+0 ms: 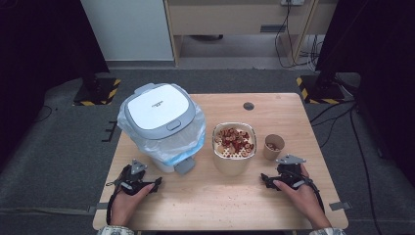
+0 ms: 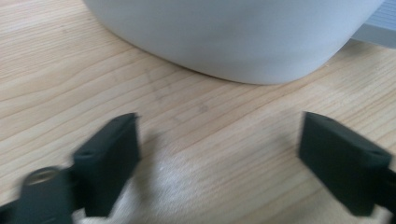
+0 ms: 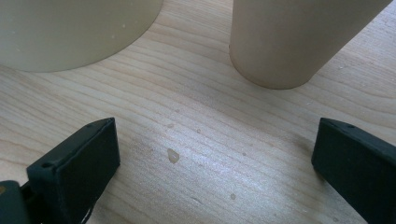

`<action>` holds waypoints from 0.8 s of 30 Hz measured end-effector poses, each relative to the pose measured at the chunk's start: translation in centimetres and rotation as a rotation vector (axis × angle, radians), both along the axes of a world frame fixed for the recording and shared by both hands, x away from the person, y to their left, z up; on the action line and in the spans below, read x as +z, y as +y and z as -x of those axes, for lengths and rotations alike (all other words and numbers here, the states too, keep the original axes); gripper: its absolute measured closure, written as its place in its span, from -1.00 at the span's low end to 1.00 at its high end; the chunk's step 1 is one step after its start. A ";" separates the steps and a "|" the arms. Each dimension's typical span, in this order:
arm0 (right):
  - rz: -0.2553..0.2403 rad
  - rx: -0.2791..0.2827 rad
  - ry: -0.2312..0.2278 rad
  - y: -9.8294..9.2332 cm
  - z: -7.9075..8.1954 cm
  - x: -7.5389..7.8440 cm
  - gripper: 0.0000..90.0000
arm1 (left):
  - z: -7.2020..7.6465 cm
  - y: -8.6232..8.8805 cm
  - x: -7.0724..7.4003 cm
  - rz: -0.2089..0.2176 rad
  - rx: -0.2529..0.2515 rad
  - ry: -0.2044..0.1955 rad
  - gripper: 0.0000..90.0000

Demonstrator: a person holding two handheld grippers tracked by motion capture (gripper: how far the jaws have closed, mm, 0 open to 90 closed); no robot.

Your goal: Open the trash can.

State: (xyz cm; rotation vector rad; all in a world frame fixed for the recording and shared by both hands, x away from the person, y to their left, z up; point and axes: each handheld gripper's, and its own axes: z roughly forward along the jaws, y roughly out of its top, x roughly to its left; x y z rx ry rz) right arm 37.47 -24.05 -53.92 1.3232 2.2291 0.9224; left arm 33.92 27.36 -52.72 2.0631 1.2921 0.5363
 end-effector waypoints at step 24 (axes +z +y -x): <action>-0.006 0.023 0.006 0.2 0.3 0.0 -0.97 | 5.2 -4.4 4.6 0.068 -0.103 -0.211 0.68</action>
